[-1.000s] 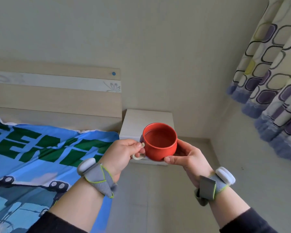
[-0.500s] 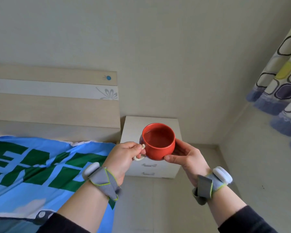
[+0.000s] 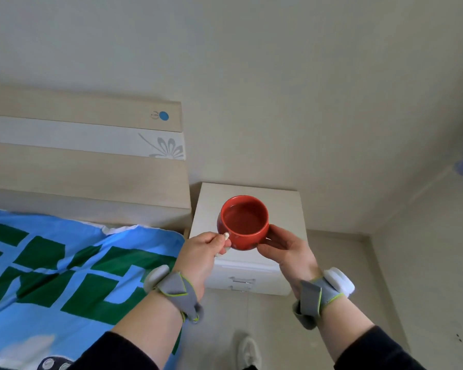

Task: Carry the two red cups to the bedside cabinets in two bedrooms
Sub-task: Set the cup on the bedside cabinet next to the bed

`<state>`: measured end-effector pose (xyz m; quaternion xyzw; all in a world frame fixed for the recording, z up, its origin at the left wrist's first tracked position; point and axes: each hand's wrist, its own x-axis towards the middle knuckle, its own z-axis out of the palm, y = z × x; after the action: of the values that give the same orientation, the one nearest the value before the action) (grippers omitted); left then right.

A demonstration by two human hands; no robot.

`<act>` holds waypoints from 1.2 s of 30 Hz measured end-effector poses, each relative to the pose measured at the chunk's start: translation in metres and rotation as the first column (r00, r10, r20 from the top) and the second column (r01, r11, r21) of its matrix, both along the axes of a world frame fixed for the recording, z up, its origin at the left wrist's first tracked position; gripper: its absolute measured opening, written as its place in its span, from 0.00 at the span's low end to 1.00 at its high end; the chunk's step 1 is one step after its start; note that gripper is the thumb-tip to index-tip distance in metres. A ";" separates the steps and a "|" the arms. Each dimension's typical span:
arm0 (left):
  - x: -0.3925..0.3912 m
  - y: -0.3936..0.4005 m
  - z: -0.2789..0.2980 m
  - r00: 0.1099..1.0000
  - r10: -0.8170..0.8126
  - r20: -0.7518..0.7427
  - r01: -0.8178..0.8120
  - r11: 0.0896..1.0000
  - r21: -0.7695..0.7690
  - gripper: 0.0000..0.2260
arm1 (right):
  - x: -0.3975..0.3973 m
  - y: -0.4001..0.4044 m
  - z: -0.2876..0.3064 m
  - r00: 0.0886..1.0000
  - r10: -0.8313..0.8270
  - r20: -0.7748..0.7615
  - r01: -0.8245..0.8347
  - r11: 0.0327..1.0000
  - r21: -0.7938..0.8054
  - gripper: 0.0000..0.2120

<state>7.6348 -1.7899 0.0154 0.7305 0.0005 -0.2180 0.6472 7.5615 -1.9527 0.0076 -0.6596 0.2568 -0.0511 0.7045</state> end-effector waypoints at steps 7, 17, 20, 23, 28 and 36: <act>0.062 -0.060 -0.072 0.966 0.226 -0.126 -0.233 0.972 -0.039 0.06 | 0.079 -0.049 -0.065 0.994 0.035 -0.107 -0.025 0.995 0.096 0.25; 0.119 -0.109 -0.188 0.909 0.356 -0.218 -0.368 0.930 -0.014 0.06 | 0.153 -0.081 -0.172 0.979 0.084 -0.183 -0.064 0.991 0.114 0.25; 0.133 -0.118 -0.225 0.893 0.380 -0.241 -0.393 0.920 -0.006 0.05 | 0.169 -0.085 -0.207 0.978 0.065 -0.199 -0.045 0.993 0.107 0.24; 0.140 -0.123 -0.257 0.896 0.376 -0.237 -0.389 0.921 -0.009 0.05 | 0.179 -0.085 -0.241 0.976 0.052 -0.211 -0.037 0.997 0.071 0.25; 0.152 -0.124 -0.307 0.894 0.383 -0.235 -0.389 0.921 0.023 0.05 | 0.194 -0.084 -0.291 0.971 0.047 -0.235 -0.037 0.998 0.047 0.25; 0.161 -0.115 -0.349 0.872 0.415 -0.261 -0.419 0.907 0.042 0.05 | 0.210 -0.077 -0.331 0.965 0.078 -0.249 -0.062 0.995 0.074 0.25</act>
<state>7.7956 -1.9053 -0.3335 0.6722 0.2424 -0.1686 0.6789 7.7710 -2.0296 -0.3231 -0.6461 0.3221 0.0662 0.6888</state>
